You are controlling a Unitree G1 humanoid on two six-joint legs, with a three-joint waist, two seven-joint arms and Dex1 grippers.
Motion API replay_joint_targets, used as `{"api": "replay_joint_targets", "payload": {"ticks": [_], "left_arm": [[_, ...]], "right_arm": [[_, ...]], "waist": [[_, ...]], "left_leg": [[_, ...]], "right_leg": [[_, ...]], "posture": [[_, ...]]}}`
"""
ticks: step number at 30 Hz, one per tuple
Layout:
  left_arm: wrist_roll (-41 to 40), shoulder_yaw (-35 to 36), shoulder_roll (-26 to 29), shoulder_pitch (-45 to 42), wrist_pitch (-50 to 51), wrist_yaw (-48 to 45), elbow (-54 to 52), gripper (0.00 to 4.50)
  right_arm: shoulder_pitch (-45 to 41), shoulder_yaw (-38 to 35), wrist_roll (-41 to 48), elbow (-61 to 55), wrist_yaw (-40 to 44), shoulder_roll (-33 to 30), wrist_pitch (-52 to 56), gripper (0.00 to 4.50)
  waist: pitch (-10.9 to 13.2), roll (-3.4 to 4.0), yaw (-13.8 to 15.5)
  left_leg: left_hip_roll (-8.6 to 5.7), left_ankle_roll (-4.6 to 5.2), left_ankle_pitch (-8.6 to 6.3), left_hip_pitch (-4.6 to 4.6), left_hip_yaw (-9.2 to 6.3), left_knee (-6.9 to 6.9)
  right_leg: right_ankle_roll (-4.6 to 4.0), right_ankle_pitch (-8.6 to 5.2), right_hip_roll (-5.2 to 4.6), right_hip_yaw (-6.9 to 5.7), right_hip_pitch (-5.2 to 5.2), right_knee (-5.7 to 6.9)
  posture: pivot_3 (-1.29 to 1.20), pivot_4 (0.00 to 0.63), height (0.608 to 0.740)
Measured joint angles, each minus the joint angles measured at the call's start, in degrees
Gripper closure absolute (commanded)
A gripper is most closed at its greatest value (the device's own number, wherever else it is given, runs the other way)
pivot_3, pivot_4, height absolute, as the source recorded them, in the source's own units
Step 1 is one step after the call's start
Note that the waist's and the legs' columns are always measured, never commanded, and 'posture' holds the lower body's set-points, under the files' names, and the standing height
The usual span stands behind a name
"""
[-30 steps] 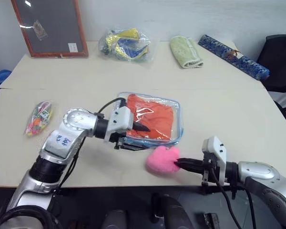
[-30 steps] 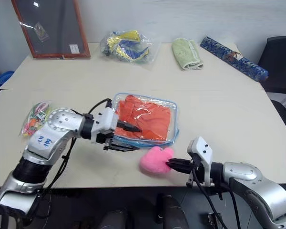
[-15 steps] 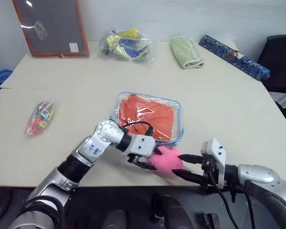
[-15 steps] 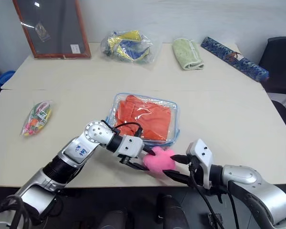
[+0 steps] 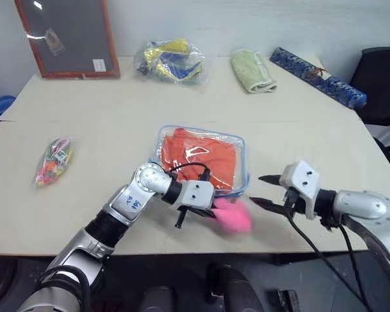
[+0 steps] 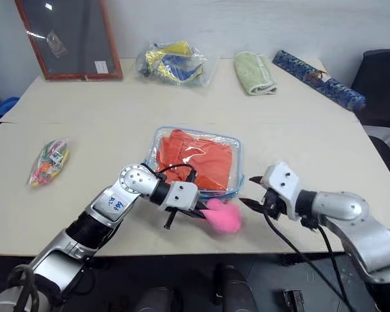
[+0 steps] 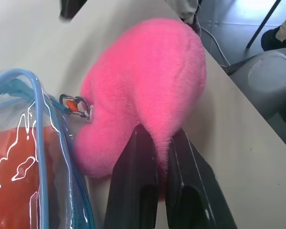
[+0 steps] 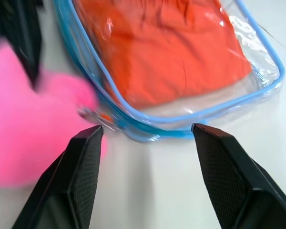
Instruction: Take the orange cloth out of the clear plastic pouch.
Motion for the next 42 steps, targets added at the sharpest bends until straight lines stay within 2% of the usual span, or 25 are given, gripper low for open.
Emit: {"api": "replay_joint_targets", "payload": {"ticks": [5, 11, 14, 20, 30, 39, 41, 42], "left_arm": [[0.76, 0.14, -0.45, -0.12, -0.19, 1.71, 0.29, 4.49], [0.76, 0.62, 0.08, 0.14, -0.08, 2.4, 0.03, 4.49], [0.75, 0.83, 0.23, 0.44, 0.22, 2.62, -0.13, 4.5], [0.74, 1.63, 0.24, 1.33, 0.33, 3.21, -0.45, 4.5], [0.74, 1.8, 0.23, 1.94, 0.82, 3.85, -0.93, 4.5], [0.75, 1.81, 0.22, 1.93, 0.82, 3.85, -0.92, 4.5], [0.75, 1.8, 0.17, 1.93, 0.8, 3.85, -0.91, 4.5], [0.75, 1.8, 0.17, 1.93, 0.79, 3.85, -0.9, 4.5]], "right_arm": [[-6.96, 6.54, -8.08, 9.68, 0.96, 4.57, -7.65, 1.42], [-9.42, 7.0, -10.36, 14.3, 3.78, 5.29, -12.11, 1.42], [-9.55, 6.97, -10.41, 15.19, 5.71, 5.29, -13.62, 2.03], [-11.4, 6.93, -11.35, 17.11, 7.67, 5.63, -16.11, 4.11], [-13.6, 8.95, -21.38, 22.64, 7.5, 6.22, -28.98, 4.11], [-15.49, 9.04, -25.89, 25.6, 6.24, 6.95, -38.97, 4.11], [-15.76, 9.07, -26.22, 25.91, 6.17, 7.04, -39.99, 4.48], [-15.79, 9.07, -26.24, 26.01, 6.24, 7.09, -40.18, 4.49]], "waist": [[0.0, 0.0, -0.05], [0.0, 0.0, -0.03], [0.0, 0.0, -0.04], [0.0, 0.01, -0.18], [0.0, 0.01, -0.17], [0.0, 0.01, -0.22], [0.0, 0.01, -0.18], [0.0, 0.01, -0.18]], "left_leg": [[0.03, 0.02, 0.03, 0.0, 0.02, 0.0], [0.05, 0.01, 0.03, -0.01, 0.0, 0.01], [0.05, 0.01, 0.03, 0.0, 0.0, 0.01], [0.06, 0.0, 0.04, 0.02, 0.02, 0.01], [0.05, -0.02, 0.05, 0.03, 0.04, 0.01], [0.05, -0.03, 0.06, 0.04, 0.05, 0.01], [0.05, -0.04, 0.06, 0.04, 0.04, 0.01], [0.05, -0.04, 0.06, 0.04, 0.04, 0.01]], "right_leg": [[0.03, 0.03, -0.05, -0.01, 0.0, -0.01], [0.02, 0.03, -0.07, -0.08, 0.0, -0.01], [0.02, 0.03, -0.08, -0.09, 0.01, -0.01], [0.01, 0.03, -0.08, -0.08, 0.01, 0.03], [0.01, 0.03, -0.1, -0.08, 0.01, 0.05], [0.01, 0.03, -0.11, -0.08, 0.01, 0.07], [0.01, 0.03, -0.11, -0.08, 0.01, 0.06], [0.01, 0.03, -0.11, -0.07, 0.01, 0.07]], "posture": [[0.0, 0.15, 0.74], [0.0, 0.15, 0.74], [0.0, 0.15, 0.74], [0.0, 0.15, 0.74], [0.0, 0.15, 0.74], [0.0, 0.15, 0.74], [0.0, 0.15, 0.74], [0.0, 0.15, 0.74]]}}
